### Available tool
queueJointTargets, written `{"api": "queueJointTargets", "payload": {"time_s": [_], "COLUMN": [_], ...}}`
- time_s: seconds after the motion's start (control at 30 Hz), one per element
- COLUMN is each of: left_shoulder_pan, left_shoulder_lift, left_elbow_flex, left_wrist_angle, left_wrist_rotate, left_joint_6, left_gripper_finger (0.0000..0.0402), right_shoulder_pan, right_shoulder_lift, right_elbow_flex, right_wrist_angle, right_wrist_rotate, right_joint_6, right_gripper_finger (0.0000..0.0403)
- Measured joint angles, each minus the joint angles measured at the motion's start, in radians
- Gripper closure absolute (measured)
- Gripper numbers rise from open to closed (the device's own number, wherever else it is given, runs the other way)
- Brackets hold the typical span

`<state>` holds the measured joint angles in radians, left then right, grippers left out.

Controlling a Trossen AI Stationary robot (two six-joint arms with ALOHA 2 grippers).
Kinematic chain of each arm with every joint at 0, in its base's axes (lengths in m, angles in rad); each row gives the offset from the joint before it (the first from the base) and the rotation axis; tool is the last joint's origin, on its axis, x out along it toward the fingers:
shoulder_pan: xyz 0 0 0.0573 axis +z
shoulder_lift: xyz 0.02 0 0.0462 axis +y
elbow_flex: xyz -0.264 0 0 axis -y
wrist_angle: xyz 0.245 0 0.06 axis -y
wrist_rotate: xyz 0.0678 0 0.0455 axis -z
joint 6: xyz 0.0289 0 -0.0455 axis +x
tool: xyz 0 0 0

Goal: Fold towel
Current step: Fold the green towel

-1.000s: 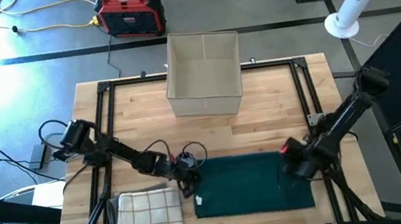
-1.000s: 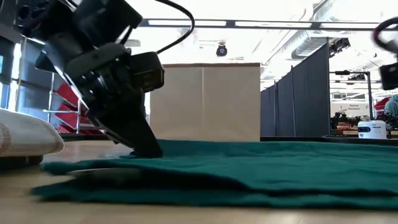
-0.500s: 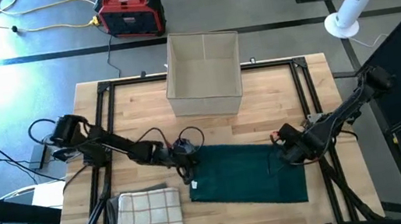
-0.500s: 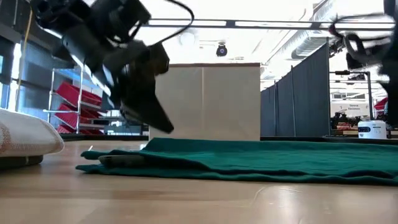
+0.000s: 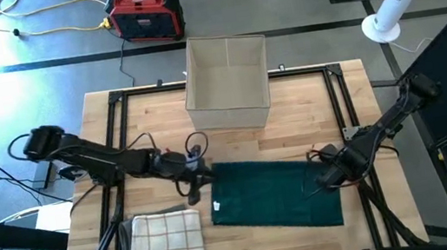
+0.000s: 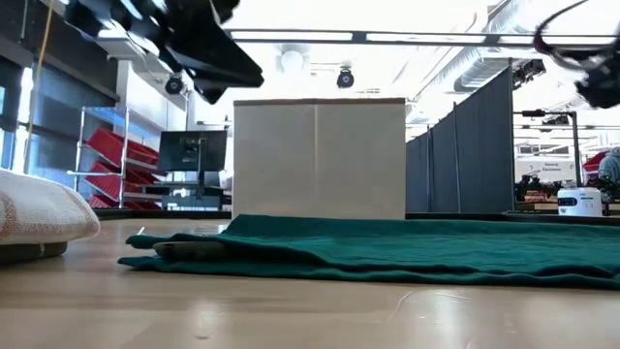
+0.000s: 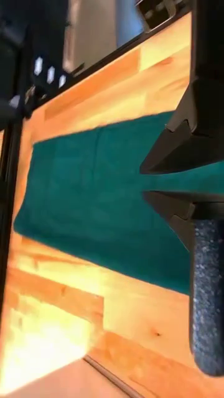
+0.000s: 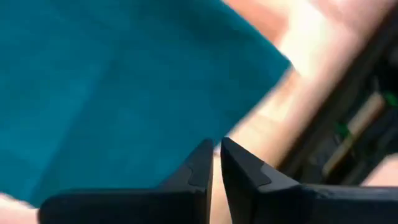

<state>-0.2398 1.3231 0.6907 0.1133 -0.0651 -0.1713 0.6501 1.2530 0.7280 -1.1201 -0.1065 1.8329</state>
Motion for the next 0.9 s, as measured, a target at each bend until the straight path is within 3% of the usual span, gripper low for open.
{"api": "queueJointTargets", "payload": {"time_s": [0.33, 0.53, 0.73, 0.8, 0.9], "left_shoulder_pan": [-0.044, -0.069, -0.083, -0.083, -0.083], "left_shoulder_lift": [-0.013, -0.012, 0.002, 0.013, 0.048], "left_elbow_flex": [0.000, 0.000, -0.020, -0.043, -0.094], "left_wrist_angle": [-0.132, -0.140, -0.153, -0.133, -0.088], "left_wrist_rotate": [0.006, -0.004, -0.050, -0.053, -0.063], "left_joint_6": [0.044, 0.055, 0.079, 0.081, 0.087], "left_gripper_finger": [0.0355, 0.0355, 0.0355, 0.0355, 0.0355], "right_shoulder_pan": [0.056, 0.071, 0.071, 0.070, 0.070], "right_shoulder_lift": [0.016, 0.037, 0.032, 0.032, 0.035], "right_elbow_flex": [-0.086, -0.165, -0.232, -0.234, -0.217], "right_wrist_angle": [0.154, 0.264, 0.361, 0.365, 0.347], "right_wrist_rotate": [-0.018, -0.016, -0.015, -0.014, 0.003], "right_joint_6": [0.245, 0.309, 0.322, 0.297, 0.251], "right_gripper_finger": [0.0277, 0.0261, 0.0269, 0.0292, 0.0359]}}
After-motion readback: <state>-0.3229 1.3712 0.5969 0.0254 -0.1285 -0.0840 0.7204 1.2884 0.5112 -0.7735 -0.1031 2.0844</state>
